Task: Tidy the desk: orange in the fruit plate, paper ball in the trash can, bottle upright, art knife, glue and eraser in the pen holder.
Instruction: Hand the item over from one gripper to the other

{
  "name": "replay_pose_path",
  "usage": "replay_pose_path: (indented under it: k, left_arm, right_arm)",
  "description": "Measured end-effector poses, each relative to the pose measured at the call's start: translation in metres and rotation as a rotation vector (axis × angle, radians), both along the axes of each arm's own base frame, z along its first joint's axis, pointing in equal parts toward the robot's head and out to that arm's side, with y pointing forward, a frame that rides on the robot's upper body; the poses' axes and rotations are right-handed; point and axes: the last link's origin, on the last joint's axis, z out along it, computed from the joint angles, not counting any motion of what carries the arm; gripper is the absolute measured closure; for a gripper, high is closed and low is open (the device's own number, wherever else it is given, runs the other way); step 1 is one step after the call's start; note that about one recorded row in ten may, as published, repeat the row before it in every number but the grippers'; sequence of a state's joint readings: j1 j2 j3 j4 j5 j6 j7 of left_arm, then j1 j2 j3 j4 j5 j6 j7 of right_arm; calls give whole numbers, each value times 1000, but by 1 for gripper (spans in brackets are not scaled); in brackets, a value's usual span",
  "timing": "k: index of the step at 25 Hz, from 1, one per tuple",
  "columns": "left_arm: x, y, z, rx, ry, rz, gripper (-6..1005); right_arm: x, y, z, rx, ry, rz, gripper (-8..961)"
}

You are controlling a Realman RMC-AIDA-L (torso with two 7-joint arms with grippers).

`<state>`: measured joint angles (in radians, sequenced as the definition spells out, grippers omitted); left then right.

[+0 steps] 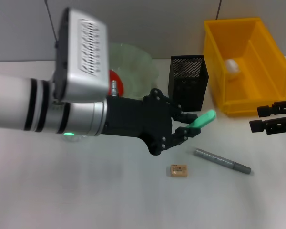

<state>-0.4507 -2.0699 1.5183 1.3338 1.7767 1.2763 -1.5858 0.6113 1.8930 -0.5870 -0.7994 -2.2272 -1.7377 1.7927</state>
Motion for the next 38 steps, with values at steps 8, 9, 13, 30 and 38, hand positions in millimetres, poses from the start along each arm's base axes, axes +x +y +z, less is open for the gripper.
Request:
replay_pose_path:
  k: [8, 9, 13, 30, 38]
  left_arm:
    - [-20, -7, -6, -88, -220, 150, 796]
    - [-22, -8, -8, -96, -249, 163, 795]
    - [-32, -9, -9, -113, -390, 213, 793]
    - [-82, -25, -8, -170, -799, 444, 784]
    - [-102, -30, -11, -173, -880, 602, 780]
  right_arm:
    - [-2, 1, -4, 7, 4, 18, 178]
    - [-3, 1, -5, 8, 3, 25, 178]
    - [-5, 2, -7, 14, 1, 46, 178]
    - [16, -43, -45, 279, 257, 214, 178]
    - [28, -73, -81, 463, 340, 290, 178]
